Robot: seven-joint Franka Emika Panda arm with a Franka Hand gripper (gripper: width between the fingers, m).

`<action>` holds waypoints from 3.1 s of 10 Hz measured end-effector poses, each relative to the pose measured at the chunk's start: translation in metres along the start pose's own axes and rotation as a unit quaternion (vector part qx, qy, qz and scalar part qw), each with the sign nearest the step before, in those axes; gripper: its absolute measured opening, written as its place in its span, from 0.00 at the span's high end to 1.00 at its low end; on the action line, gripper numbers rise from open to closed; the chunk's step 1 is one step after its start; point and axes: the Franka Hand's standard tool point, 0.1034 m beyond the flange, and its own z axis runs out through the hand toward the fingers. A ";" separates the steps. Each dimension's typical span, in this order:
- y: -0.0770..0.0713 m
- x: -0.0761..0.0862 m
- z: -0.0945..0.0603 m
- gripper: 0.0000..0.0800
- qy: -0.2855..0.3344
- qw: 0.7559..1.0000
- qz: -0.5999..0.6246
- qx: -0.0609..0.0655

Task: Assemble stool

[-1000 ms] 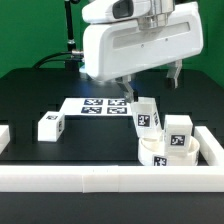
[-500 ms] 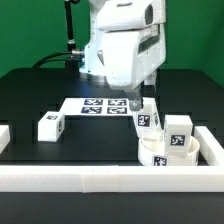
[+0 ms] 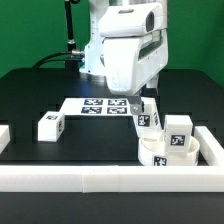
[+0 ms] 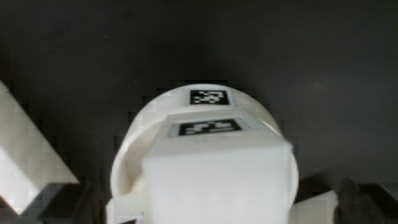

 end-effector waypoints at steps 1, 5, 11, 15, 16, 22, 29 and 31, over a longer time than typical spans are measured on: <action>-0.001 0.001 0.002 0.34 0.000 1.000 0.007 0.002; 0.002 -0.002 0.003 0.58 0.002 0.999 0.034 -0.005; -0.010 0.004 0.006 0.58 0.007 0.928 0.373 -0.002; -0.022 0.020 0.009 0.58 0.035 0.774 0.632 -0.003; -0.022 0.021 0.009 0.58 0.038 0.736 0.676 0.003; -0.025 0.035 0.008 0.58 0.058 0.488 0.870 0.038; -0.036 0.051 0.010 0.47 0.052 0.232 0.968 0.076; -0.036 0.053 0.005 0.21 0.046 0.262 0.961 0.079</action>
Offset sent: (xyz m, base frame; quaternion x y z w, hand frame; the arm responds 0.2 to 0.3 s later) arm 0.0020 -0.0020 0.0039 -0.0276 0.0283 -0.0536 0.9978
